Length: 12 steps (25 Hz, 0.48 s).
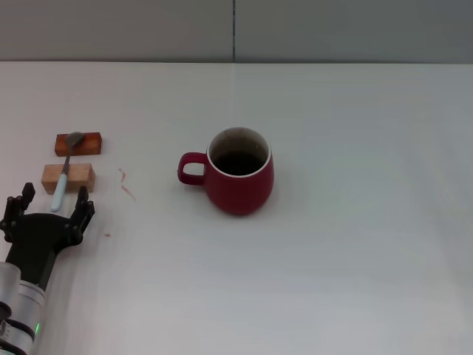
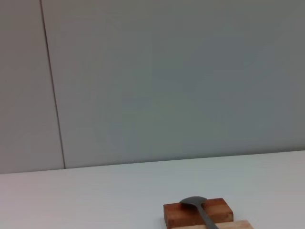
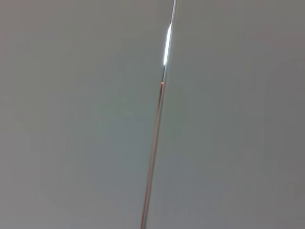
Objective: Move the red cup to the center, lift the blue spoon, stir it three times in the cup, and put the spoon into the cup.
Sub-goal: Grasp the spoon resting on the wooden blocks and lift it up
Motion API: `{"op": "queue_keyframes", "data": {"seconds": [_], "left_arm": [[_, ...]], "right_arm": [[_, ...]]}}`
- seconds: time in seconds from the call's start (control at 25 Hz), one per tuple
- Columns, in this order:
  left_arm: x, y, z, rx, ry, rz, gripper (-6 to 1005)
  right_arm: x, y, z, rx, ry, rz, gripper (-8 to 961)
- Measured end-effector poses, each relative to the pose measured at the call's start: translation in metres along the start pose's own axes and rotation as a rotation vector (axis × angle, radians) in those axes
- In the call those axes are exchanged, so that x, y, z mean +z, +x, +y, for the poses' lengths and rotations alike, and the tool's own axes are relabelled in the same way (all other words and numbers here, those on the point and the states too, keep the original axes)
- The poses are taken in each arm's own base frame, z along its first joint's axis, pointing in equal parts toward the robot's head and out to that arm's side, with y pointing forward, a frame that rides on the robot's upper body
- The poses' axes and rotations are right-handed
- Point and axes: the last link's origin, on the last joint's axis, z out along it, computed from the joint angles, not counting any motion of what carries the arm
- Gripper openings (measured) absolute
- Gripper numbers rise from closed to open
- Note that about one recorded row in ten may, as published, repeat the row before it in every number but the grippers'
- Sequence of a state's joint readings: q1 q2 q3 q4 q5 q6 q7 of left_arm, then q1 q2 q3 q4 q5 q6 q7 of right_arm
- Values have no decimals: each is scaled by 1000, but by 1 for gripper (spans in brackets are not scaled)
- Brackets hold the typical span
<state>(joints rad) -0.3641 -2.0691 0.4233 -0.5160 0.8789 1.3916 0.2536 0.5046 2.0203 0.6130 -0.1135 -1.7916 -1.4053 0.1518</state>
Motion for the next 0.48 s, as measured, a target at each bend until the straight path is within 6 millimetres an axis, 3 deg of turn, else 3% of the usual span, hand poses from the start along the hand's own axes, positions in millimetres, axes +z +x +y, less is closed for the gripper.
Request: {"op": "queue_keyframes", "data": {"seconds": [0.44,0.48], "left_arm": [[3,2,2,6,-8,7,818],[3,2,2,6,-8,7,777]], "right_arm": [[0,0,-1,1,5,0,633],[0,0,0,2,5,0,633]]}}
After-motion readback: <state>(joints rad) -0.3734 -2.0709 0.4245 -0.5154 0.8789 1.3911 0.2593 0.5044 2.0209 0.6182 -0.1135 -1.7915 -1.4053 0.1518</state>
